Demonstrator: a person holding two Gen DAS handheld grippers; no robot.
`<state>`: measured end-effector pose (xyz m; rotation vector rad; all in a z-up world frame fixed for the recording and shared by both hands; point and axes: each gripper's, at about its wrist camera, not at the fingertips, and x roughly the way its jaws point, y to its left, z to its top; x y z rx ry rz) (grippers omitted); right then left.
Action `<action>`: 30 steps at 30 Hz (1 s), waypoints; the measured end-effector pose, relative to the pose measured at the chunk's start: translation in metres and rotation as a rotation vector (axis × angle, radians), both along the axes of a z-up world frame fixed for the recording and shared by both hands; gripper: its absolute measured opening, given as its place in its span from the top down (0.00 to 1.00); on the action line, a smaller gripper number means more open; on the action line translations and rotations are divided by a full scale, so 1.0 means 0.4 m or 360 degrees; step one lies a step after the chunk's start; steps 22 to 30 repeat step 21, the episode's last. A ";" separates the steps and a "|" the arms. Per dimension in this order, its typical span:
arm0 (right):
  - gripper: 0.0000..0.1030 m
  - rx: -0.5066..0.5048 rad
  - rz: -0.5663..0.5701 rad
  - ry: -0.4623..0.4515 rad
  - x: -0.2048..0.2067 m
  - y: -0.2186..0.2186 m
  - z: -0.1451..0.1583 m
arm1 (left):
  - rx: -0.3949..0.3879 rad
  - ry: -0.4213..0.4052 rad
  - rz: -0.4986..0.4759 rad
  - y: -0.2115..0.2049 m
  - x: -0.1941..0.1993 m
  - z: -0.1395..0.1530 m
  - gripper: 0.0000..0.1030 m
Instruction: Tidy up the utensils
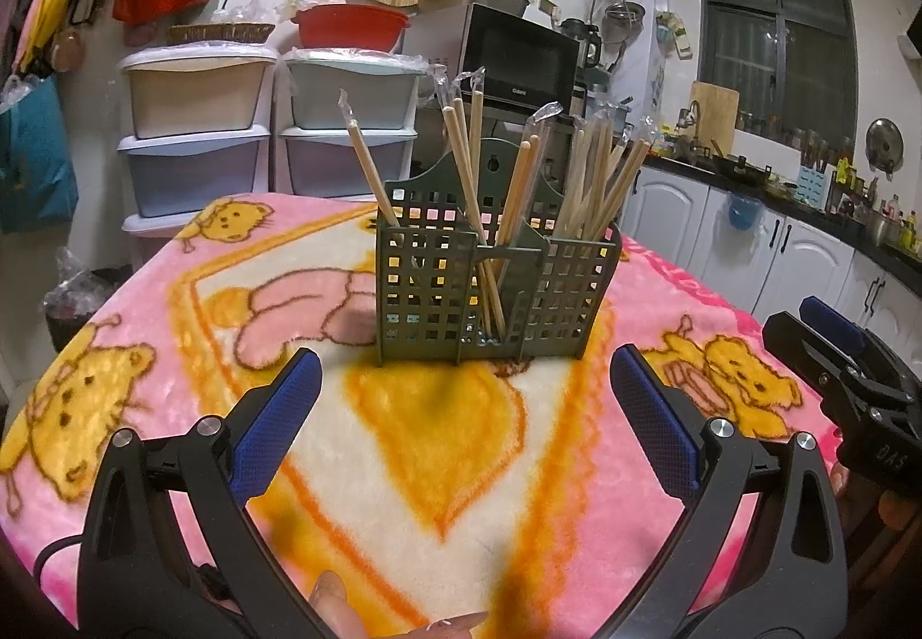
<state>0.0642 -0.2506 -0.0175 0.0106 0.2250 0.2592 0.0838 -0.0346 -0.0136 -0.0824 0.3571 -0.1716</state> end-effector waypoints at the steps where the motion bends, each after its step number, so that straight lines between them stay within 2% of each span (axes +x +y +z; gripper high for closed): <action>1: 0.06 0.0000 -0.0003 0.0001 0.001 -0.002 0.000 | -0.0006 0.0001 -0.0001 0.002 0.003 0.000 0.10; 9: 0.06 0.0002 -0.0006 0.0001 0.000 -0.005 0.001 | -0.0057 -0.0001 0.0028 0.015 -0.013 0.011 0.10; 16: 0.06 0.0009 -0.0017 0.0018 0.001 -0.016 0.007 | -0.0177 0.0080 0.0055 0.055 -0.020 0.040 0.10; 21: 0.06 0.0017 -0.0039 0.0060 0.012 -0.032 0.013 | -0.0260 0.0228 0.0136 0.111 -0.017 0.047 0.10; 30: 0.06 0.0017 -0.0039 0.0060 0.012 -0.032 0.013 | -0.0260 0.0228 0.0136 0.111 -0.017 0.047 0.10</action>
